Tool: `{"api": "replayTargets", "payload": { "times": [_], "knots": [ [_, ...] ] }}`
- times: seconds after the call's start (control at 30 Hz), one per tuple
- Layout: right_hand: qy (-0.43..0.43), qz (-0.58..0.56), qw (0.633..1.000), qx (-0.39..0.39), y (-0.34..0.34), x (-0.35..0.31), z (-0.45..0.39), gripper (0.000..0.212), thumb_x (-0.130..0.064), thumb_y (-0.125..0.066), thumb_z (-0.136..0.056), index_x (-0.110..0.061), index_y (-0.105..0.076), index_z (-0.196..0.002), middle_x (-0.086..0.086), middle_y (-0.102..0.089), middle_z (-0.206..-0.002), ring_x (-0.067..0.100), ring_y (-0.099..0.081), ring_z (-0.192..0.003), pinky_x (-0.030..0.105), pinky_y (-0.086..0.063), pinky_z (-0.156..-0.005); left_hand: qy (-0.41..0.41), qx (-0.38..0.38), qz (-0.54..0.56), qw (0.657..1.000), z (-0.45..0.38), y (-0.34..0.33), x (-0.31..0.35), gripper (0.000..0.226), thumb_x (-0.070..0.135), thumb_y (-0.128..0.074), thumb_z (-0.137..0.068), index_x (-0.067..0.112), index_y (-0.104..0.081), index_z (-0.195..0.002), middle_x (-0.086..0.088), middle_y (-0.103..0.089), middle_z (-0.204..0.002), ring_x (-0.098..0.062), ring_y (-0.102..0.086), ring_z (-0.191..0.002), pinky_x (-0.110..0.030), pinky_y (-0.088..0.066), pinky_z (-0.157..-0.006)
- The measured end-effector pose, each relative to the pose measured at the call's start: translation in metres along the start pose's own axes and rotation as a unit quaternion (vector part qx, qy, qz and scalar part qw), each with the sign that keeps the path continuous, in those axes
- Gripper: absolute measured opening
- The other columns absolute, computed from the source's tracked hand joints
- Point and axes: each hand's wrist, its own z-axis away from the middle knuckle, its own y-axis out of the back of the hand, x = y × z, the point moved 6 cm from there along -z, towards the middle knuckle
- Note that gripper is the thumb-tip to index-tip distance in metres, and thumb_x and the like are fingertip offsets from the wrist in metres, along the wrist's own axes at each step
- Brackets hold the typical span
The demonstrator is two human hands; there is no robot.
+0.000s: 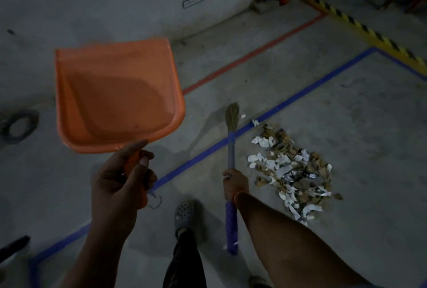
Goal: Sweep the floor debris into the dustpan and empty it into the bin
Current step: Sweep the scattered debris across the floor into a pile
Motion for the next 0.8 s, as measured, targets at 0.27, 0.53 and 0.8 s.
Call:
{"api": "replayTargets", "payload": {
  "times": [0.27,0.53,0.8],
  "knots": [
    [-0.12,-0.037,0.991,0.043,-0.05,-0.055,-0.107,0.023,-0.018,-0.054,-0.086,-0.02,-0.071,-0.102,0.006,-0.069,-0.11,0.029,-0.068,-0.096,0.033,-0.057,-0.086,0.027,-0.116,-0.073,0.99,-0.169,0.027,-0.032,0.029,0.003,-0.058,-0.099,0.024,-0.074,-0.111,-0.016,-0.067,-0.086,-0.026,-0.054,-0.059,-0.022,-0.036,-0.045],
    [-0.228,-0.087,0.965,0.098,-0.057,-0.042,-0.069,0.026,-0.018,-0.047,-0.086,-0.027,-0.07,-0.092,0.004,-0.072,-0.09,0.025,-0.071,-0.072,0.036,-0.062,-0.06,0.029,-0.202,-0.046,0.978,-0.253,0.01,-0.027,0.027,0.003,-0.058,-0.1,0.018,-0.071,-0.117,-0.01,-0.071,-0.101,-0.019,-0.06,-0.064,-0.025,-0.05,-0.056],
    [-0.246,-0.097,0.955,0.134,-0.037,-0.025,-0.026,0.023,-0.021,-0.048,-0.086,-0.032,-0.068,-0.083,0.006,-0.073,-0.087,0.029,-0.072,-0.075,0.045,-0.062,-0.067,-0.012,-0.276,-0.041,0.96,-0.245,-0.002,-0.008,0.028,0.003,-0.06,-0.099,0.02,-0.071,-0.119,-0.005,-0.072,-0.099,-0.018,-0.064,-0.063,-0.025,-0.051,-0.055]
  ]
}}
